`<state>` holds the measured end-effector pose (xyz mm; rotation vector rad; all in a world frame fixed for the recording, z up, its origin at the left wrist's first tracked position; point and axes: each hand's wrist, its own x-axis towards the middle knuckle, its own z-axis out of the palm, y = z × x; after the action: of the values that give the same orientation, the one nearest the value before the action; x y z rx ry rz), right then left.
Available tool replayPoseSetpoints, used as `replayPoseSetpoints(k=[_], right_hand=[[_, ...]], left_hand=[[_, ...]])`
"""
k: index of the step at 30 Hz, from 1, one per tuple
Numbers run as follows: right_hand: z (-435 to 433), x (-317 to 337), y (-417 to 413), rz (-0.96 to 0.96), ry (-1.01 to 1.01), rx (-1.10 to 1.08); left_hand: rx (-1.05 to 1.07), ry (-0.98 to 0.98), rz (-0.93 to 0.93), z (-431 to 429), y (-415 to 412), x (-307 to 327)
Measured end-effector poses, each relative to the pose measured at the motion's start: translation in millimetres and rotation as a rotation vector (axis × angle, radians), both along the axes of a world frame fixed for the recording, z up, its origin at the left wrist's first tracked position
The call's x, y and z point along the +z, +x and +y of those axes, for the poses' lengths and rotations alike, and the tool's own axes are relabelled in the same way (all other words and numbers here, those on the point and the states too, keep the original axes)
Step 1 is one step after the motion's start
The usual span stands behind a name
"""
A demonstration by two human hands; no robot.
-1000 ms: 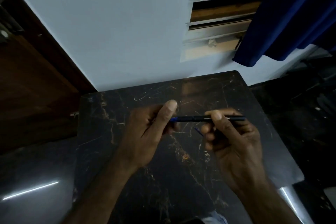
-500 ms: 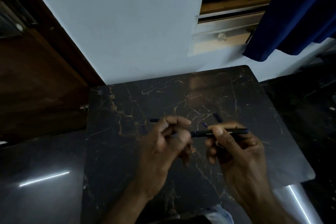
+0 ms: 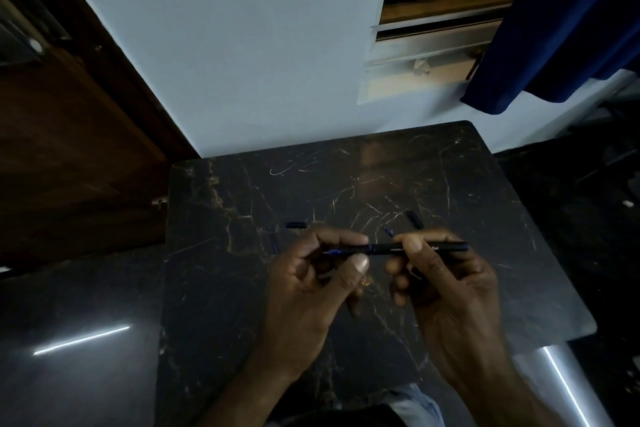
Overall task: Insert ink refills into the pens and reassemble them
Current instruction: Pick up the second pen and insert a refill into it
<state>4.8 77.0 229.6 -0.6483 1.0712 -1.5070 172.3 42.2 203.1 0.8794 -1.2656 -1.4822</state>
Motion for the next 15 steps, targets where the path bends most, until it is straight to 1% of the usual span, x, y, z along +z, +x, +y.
replayPoseSetpoints(k=[5, 8, 11, 13, 15], right_hand=[[-0.7, -3.3, 8.5, 0.011, -0.012, 0.009], [-0.9, -3.9, 13.1, 0.012, -0.030, 0.004], [-3.1, -2.0, 13.1, 0.044, -0.059, -0.013], [-4.6, -0.7, 11.8, 0.049, -0.066, -0.026], [-4.7, -0.3, 11.1, 0.051, -0.070, -0.025]], left_hand=[[0.112, 0.094, -0.004, 0.7, -6.2, -0.3], [0.076, 0.122, 0.055, -0.4, -4.1, -1.6], [-0.006, 0.091, 0.077, 0.4, 0.8, -1.7], [0.010, 0.046, 0.062, 1.2, 1.8, -1.7], [0.054, 0.049, 0.049, 1.4, -0.3, -1.5]])
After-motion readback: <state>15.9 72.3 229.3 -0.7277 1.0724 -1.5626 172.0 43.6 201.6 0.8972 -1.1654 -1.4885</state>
